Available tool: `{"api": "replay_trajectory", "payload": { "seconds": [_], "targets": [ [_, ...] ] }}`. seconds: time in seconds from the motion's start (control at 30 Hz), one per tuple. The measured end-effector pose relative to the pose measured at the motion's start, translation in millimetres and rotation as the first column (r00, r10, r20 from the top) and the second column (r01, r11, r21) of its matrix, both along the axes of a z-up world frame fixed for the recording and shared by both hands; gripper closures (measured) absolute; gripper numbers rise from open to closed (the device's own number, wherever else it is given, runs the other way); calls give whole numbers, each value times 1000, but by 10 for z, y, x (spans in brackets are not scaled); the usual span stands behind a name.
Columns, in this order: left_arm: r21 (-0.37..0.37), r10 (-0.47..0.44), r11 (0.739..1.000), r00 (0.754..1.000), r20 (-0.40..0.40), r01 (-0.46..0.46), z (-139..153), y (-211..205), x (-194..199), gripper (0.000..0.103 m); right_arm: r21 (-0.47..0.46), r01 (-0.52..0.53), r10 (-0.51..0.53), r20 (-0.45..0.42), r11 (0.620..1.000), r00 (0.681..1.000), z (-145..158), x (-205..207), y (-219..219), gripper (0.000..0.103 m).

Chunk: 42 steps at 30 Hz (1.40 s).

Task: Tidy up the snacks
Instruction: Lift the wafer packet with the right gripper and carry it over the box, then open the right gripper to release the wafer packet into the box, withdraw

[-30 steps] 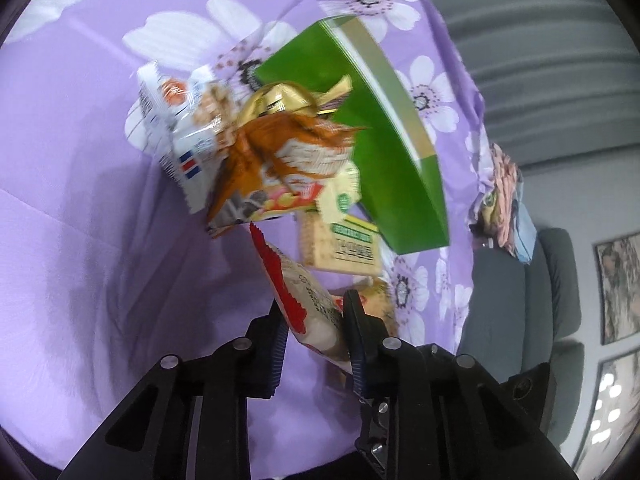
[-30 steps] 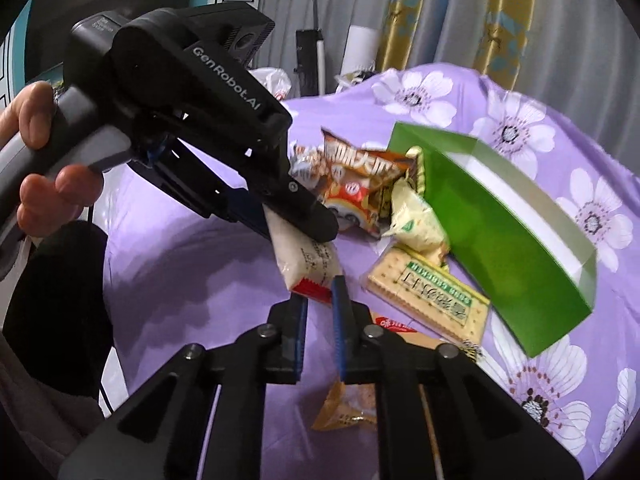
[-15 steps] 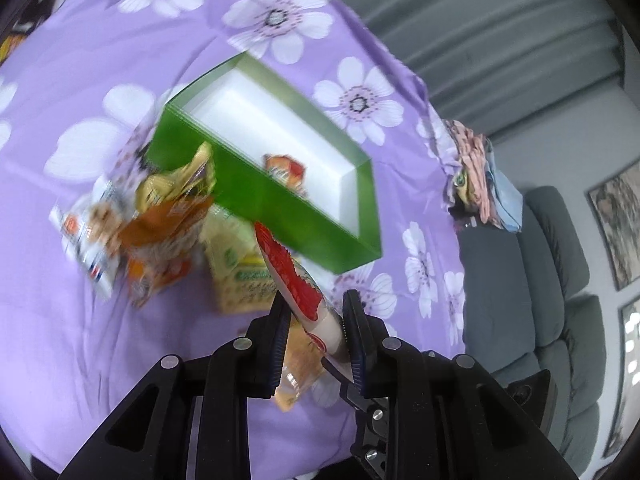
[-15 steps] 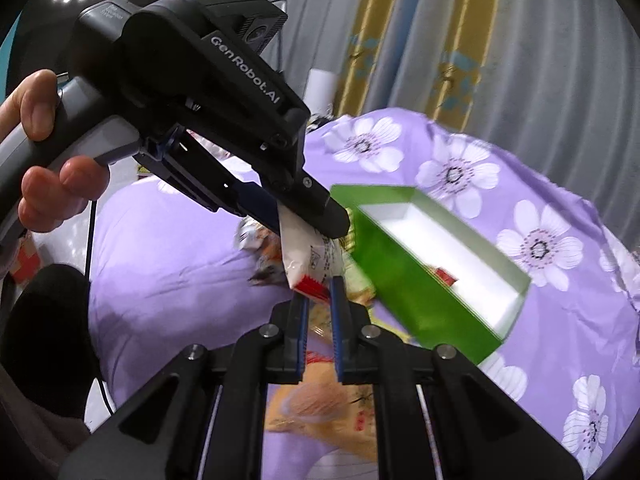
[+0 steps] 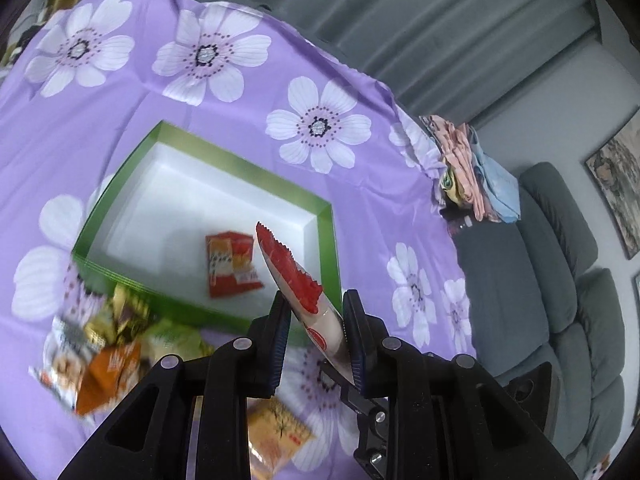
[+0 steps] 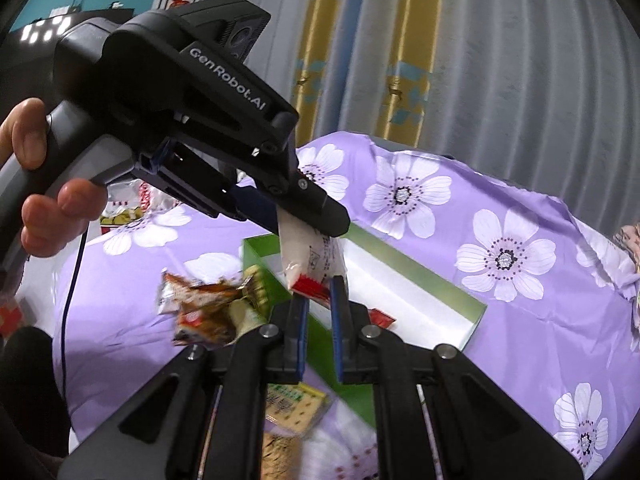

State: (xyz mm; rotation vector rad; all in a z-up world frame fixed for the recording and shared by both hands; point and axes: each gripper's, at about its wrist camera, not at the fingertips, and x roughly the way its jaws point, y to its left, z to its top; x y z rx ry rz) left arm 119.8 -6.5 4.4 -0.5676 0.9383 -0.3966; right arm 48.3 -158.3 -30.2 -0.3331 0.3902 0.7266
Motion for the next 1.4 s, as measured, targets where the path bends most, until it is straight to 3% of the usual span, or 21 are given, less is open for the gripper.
{"api": "replay_trajectory", "payload": {
  "seconds": [0.47,0.73,0.97,1.03,1.17,1.4],
  "targets": [
    [89,-6,996,997,-79,13,-331,-176,727,77,-21,15,-18,-154,1000,988,-343,732,-24,92],
    [86,-2,996,993,-117,12,-511,-197,878,77,-39,48,-55,-198,998,979,-441,888,-66,90],
    [94,18,996,993,-118,-7,-529,-187,887,76,-14,86,-87,-228,996,970,-447,909,-126,81],
    [102,21,995,992,-121,-8,-530,-189,890,72,-9,88,-88,-228,996,970,-430,895,-137,76],
    [114,66,992,993,-99,-54,-475,-139,850,30,5,106,-102,-217,994,971,-377,859,-167,64],
    [178,101,979,995,-8,-98,-246,-89,661,25,49,114,-101,-218,992,971,-260,711,-236,62]
  ]
}}
